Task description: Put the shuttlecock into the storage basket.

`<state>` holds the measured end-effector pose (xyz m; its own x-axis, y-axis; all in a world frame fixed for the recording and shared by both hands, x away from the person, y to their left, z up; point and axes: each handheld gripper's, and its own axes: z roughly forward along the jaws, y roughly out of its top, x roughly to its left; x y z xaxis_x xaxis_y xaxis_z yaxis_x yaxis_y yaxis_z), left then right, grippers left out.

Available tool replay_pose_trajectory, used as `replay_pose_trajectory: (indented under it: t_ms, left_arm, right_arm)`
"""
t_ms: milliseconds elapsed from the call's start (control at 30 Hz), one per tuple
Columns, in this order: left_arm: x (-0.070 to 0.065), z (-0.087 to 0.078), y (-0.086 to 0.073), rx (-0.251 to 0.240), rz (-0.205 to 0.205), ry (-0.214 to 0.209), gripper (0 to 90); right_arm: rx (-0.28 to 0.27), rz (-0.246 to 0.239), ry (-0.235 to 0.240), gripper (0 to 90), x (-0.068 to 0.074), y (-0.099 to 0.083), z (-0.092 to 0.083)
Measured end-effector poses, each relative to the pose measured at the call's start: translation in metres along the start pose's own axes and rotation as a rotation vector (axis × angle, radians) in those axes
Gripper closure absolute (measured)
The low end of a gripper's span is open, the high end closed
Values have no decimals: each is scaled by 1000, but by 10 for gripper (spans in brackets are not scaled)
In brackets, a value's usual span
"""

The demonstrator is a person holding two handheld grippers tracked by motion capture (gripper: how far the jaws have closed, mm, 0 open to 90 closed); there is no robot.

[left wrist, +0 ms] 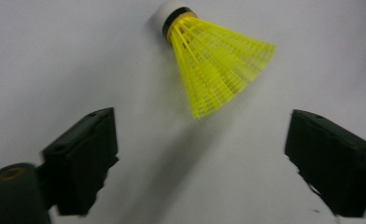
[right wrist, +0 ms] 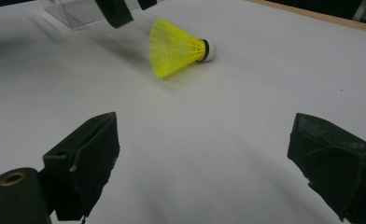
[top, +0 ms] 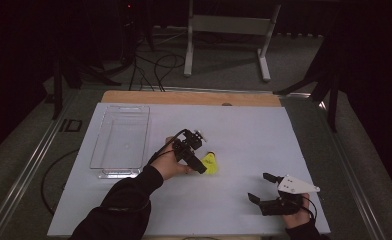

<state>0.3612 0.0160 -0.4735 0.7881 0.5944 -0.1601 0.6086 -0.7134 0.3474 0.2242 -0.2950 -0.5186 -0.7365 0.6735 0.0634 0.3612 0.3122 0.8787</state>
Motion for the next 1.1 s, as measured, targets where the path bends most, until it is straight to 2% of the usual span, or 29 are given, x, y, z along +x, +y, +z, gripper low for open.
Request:
replay_pose_trajectory:
  t_ms: [133,300,333,400,467,567,600,767,800,933,967,1033,1100]
  left_arm:
    - [0,7,4,7,-8,21,180]
    - [0,16,7,20,6,38,288]
    - [0,17,7,25,10,38,299]
    - [0,20,8,21,9,23,408]
    - [0,24,10,27,10,39,425]
    - [0,28,12,32,4,39,452]
    - [0,29,12,39,15,35,478]
    - [0,35,16,52,7,23,583]
    - [-1,36,17,55,8,24,617]
    - [-1,39,20,74,13,42,663]
    - [0,41,21,76,9,36,727]
    - [0,41,22,80,7,39,730]
    - [0,42,22,78,5,40,776]
  right_arm:
    - [0,0,1,92,0,0,0]
    - [0,-1,2,92,0,0,0]
    - [0,-1,4,92,0,0,0]
    - [0,0,4,92,0,0,0]
    - [0,-1,5,92,0,0,0]
    - [-1,-1,5,92,0,0,0]
    - [-1,-1,5,93,0,0,0]
    - [-1,0,6,92,0,0,0]
    - [-1,0,6,92,0,0,0]
    - [-1,0,7,92,0,0,0]
    - [-1,-1,6,92,0,0,0]
    - [-1,-1,6,92,0,0,0]
    - [0,0,6,92,0,0,0]
